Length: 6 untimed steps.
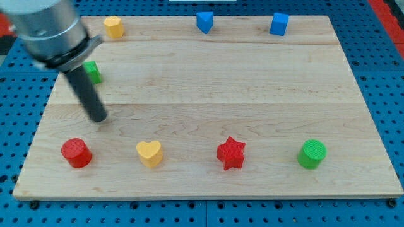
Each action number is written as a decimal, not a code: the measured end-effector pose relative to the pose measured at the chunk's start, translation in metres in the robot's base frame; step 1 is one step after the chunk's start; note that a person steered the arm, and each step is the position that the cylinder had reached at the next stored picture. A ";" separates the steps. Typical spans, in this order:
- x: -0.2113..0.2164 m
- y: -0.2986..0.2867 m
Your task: Push the green star towards the red circle
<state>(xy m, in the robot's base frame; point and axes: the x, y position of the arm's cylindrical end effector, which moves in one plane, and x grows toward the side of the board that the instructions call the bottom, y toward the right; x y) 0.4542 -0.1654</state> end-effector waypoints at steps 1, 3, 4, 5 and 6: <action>-0.078 0.033; -0.130 -0.057; -0.088 -0.058; -0.052 -0.058; -0.024 -0.058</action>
